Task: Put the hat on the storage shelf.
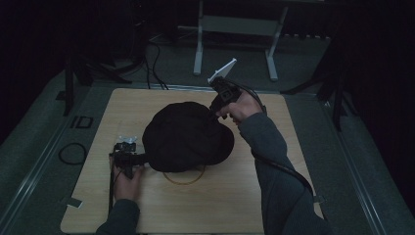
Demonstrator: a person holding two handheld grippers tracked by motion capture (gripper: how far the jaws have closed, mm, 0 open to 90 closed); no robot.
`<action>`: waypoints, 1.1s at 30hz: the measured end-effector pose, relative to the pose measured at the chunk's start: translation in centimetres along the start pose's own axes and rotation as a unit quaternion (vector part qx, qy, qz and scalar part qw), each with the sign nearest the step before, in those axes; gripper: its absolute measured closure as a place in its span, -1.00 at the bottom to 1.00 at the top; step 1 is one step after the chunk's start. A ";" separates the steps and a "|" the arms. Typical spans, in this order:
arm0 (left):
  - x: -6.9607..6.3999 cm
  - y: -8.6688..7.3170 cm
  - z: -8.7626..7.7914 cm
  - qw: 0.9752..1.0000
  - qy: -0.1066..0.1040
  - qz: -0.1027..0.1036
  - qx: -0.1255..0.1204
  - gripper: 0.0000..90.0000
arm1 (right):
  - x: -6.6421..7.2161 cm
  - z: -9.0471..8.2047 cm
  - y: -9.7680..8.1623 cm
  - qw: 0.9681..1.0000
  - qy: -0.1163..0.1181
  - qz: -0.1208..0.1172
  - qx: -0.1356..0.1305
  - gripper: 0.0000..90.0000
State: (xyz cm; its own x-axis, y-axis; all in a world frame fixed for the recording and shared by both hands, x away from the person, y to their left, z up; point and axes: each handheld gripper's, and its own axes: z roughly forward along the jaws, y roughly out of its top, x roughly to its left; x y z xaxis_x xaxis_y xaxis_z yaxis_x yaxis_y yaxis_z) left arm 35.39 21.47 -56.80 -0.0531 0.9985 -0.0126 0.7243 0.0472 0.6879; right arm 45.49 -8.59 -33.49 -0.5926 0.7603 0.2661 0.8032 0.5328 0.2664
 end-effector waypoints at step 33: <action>0.0 0.0 0.0 1.000 0.000 0.000 0.000 -0.97 | -3.5 -1.3 -2.7 0.996 -0.039 0.005 -0.077 0.32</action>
State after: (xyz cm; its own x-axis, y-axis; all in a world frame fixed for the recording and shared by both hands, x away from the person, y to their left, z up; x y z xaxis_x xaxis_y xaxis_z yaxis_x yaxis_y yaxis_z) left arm 35.39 21.47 -56.80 -0.0530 0.9985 -0.0132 0.7242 0.0475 0.6879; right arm 45.28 -13.19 -33.92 -0.5725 0.7957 0.1979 0.7871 0.4658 0.4044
